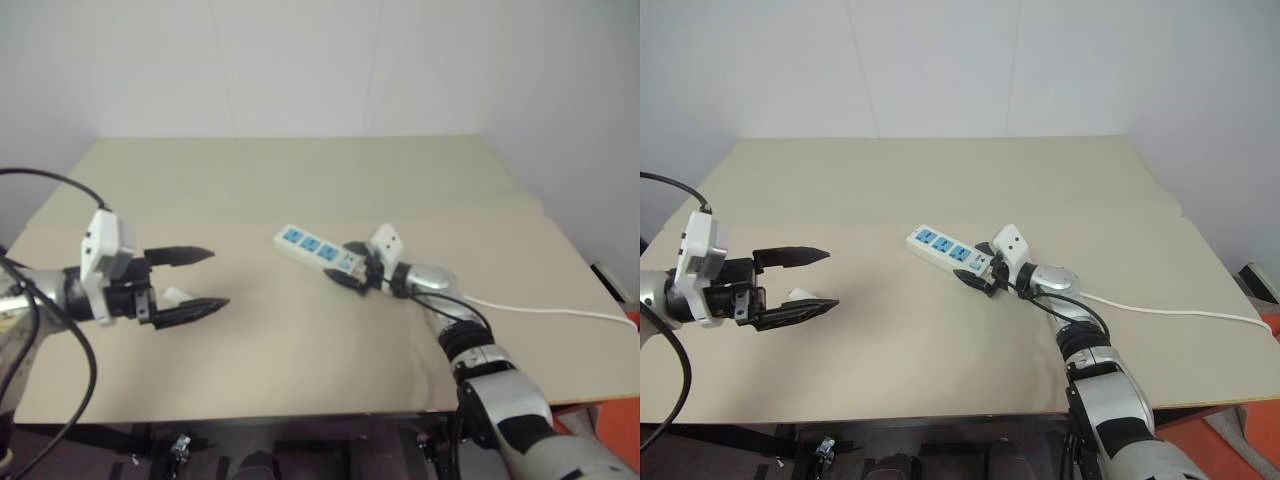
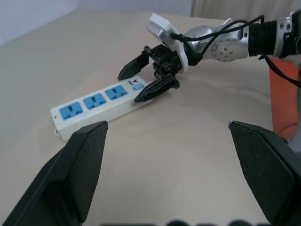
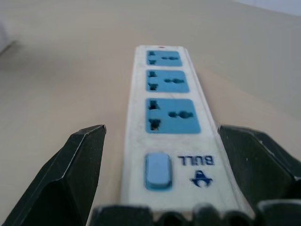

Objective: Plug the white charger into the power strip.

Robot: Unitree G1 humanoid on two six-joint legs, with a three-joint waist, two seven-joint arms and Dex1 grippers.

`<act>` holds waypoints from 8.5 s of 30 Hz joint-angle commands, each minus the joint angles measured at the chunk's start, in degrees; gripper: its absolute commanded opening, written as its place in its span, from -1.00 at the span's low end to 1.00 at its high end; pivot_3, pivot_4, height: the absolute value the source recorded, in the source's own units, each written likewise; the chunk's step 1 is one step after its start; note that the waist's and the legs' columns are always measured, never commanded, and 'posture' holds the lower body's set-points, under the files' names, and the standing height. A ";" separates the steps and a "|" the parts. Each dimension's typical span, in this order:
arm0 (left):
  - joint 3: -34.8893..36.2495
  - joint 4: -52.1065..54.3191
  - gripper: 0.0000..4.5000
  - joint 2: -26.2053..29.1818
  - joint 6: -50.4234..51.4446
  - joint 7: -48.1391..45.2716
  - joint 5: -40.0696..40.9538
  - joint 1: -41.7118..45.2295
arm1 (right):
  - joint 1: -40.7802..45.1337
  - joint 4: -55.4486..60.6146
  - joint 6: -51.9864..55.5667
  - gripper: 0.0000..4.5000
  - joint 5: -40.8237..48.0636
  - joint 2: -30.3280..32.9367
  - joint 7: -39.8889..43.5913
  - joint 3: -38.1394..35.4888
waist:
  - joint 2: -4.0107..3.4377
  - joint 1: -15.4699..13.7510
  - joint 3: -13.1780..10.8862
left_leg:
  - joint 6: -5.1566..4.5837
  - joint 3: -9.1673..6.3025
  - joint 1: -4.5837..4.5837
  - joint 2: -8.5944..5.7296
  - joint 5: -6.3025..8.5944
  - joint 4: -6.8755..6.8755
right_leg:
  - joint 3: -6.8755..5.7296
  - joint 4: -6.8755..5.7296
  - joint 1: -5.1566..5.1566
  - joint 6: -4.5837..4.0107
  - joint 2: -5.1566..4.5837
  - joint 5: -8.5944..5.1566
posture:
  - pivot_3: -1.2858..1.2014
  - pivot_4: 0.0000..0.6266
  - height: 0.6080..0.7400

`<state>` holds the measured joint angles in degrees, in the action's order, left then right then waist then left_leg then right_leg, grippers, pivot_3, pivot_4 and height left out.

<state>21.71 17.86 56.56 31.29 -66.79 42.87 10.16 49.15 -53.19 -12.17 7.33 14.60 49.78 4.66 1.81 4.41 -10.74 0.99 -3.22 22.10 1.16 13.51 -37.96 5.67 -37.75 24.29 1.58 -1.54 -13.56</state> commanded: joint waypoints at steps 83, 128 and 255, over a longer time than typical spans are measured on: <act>-70.55 -54.52 1.00 5.29 -56.57 -24.35 -52.60 56.50 | -12.43 16.96 0.36 0.52 1.38 3.69 33.43 6.61 | 0.03 1.96 -0.01 | -0.02 -0.11 -0.07 -0.05 -0.01 0.00 | 0.03 -0.30 0.02 0.21 0.12 -0.15 | 0.03 -0.52 1.00; -42.28 -52.93 -0.54 -11.44 -40.45 -25.70 -46.08 55.78 | -15.96 22.20 2.53 0.52 2.16 5.43 30.15 7.28 | 0.04 1.26 0.02 | -0.02 -0.17 0.05 -0.07 -0.01 -0.16 | -0.05 -0.32 0.01 0.12 0.08 -0.09 | 0.03 -0.52 1.00; -39.76 -20.34 -0.54 -20.23 -14.81 -3.88 -26.32 10.72 | -15.52 15.51 -1.00 0.52 0.98 5.94 29.40 10.55 | -0.42 1.19 1.52 | -0.01 -0.04 -2.09 0.04 0.05 0.79 | 0.10 0.71 -2.11 0.56 0.12 -0.56 | 0.03 -0.52 1.00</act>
<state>-15.58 0.67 35.21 14.65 -69.42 19.27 24.04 34.62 -37.42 -13.63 9.73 19.18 78.63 15.07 1.40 5.60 -9.23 0.98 -3.26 20.02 1.20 13.56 -37.16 5.77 -37.04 22.18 2.14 -1.42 -14.12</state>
